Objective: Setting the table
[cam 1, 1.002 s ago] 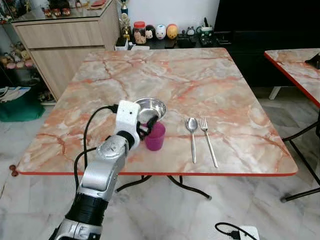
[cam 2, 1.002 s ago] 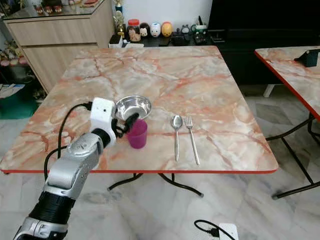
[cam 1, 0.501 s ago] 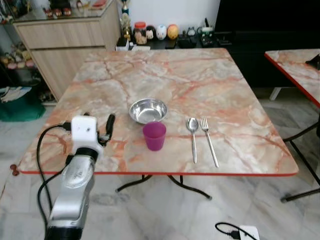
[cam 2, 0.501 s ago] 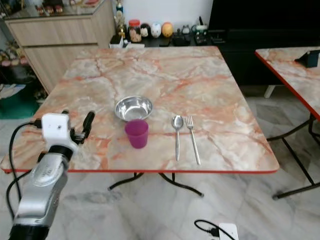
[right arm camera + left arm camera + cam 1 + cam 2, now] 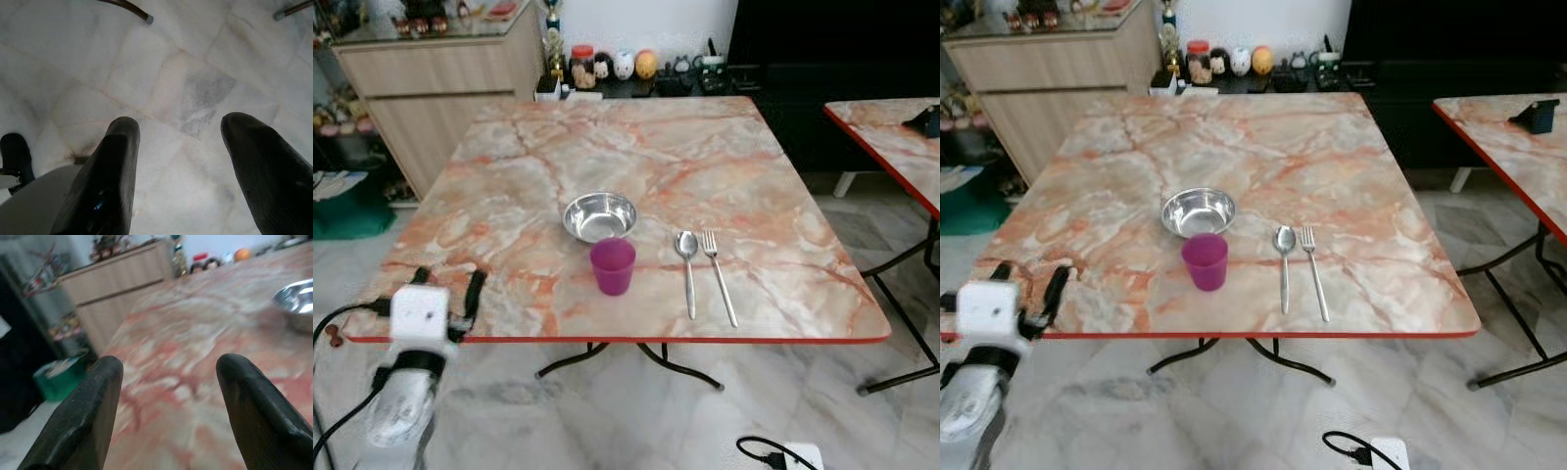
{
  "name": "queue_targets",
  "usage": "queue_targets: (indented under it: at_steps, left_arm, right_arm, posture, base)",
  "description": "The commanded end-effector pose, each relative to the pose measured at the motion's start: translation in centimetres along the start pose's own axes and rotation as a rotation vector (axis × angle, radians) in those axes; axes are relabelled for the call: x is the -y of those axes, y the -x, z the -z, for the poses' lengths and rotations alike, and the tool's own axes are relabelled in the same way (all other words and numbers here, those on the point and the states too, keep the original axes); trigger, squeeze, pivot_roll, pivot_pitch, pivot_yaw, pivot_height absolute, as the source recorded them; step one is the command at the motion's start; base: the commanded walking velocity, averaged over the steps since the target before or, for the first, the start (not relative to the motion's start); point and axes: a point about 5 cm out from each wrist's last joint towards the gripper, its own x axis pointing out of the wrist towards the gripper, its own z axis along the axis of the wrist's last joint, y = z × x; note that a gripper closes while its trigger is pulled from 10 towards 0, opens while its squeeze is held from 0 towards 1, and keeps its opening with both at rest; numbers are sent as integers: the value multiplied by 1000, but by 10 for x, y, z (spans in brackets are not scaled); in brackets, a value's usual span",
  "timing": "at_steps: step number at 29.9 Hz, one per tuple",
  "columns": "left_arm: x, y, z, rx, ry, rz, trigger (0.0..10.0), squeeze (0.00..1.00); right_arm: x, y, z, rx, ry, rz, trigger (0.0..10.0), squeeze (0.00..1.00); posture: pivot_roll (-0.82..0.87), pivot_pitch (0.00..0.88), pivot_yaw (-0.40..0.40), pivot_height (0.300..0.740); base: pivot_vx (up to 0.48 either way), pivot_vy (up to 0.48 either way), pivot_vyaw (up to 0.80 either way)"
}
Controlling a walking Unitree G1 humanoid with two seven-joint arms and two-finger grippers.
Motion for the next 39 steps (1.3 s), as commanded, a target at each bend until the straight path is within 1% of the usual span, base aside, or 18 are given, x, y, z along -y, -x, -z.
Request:
queue_targets:
  at_steps: [1,2,4,8,10,12,17,23,28,29,34,39]
  left_arm:
    - [6,0,-11,48,21,12,10000,0]
    - [10,0,-11,50,32,20,10000,0]
    - [10,0,-11,50,32,20,10000,0]
    - [21,-4,-15,66,63,39,10000,0]
    - [23,-5,-17,73,69,42,10000,0]
    - [24,-5,-17,76,72,42,10000,0]
    - [25,-6,-19,80,78,42,10000,0]
    - [31,-10,-20,85,93,60,10000,0]
    - [31,-11,-20,85,97,61,10000,0]
    - [32,-10,-19,80,108,60,10000,0]
    - [32,-11,-18,73,113,61,10000,0]
    - [33,-12,-19,75,99,64,10000,0]
  right_arm:
    - [-2,0,-2,7,-3,-7,10000,0]
    - [-2,0,-1,7,-3,-7,10000,0]
    - [-2,0,-1,7,-3,-7,10000,0]
    - [-2,0,-1,8,-5,-8,10000,0]
    - [-2,0,-1,7,-5,-9,10000,0]
    - [-2,0,-1,7,-4,-9,10000,0]
    - [-2,0,0,6,-2,-11,10000,0]
    - [-2,0,1,3,3,-11,10000,0]
    - [-1,1,2,2,7,-14,10000,0]
    - [-1,1,2,1,7,-14,10000,0]
    - [-1,1,1,1,10,-16,10000,0]
    - [-1,0,1,2,11,-16,10000,0]
  posture:
    - [16,0,7,740]
    - [14,0,8,740]
    - [14,0,8,740]
    - [6,0,11,740]
    - [5,0,11,740]
    - [5,0,12,740]
    - [5,0,11,740]
    - [4,0,9,740]
    - [4,0,7,740]
    - [4,0,7,740]
    - [5,0,5,740]
    - [6,0,4,740]
  base:
    - [0,0,0]
    - [0,0,0]
    - [0,0,0]
    - [0,0,0]
    - [0,0,0]
    - [0,0,0]
    - [0,-274,0]
    - [0,-308,0]
    - [0,-320,0]
    - [0,0,0]
    - [0,0,0]
    - [0,0,0]
